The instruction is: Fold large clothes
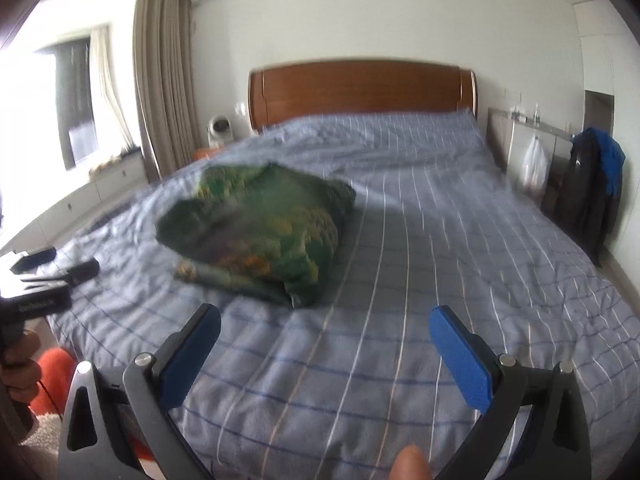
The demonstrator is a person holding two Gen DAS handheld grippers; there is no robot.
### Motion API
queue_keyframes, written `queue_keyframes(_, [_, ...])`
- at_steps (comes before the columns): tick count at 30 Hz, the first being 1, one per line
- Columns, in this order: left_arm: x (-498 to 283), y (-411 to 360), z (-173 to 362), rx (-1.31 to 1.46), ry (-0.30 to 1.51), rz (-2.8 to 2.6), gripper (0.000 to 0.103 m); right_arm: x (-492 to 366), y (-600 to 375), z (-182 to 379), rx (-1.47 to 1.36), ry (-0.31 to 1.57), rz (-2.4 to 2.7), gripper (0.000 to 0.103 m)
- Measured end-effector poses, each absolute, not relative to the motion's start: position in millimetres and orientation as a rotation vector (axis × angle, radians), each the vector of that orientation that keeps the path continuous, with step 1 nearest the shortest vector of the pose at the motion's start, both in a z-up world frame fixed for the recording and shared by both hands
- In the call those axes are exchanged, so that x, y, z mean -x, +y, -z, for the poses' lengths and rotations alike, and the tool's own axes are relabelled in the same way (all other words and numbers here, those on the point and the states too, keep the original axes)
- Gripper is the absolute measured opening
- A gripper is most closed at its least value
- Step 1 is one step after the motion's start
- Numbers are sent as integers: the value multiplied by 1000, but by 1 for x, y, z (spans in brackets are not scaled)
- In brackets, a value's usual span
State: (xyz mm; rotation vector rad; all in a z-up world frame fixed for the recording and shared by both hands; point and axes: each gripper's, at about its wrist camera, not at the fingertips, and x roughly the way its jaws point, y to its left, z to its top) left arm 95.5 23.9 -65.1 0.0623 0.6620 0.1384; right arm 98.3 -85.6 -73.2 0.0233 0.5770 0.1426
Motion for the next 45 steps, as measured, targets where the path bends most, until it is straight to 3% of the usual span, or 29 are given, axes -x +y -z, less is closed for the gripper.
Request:
queue_keyframes(23, [-74,15,43,-105,685,-77,103,-98,-30,48,45,773,-190,103])
queue_keyframes(45, [-80,18,47,-107,749,-56,103,-88,-21,50,46,792,-167,103])
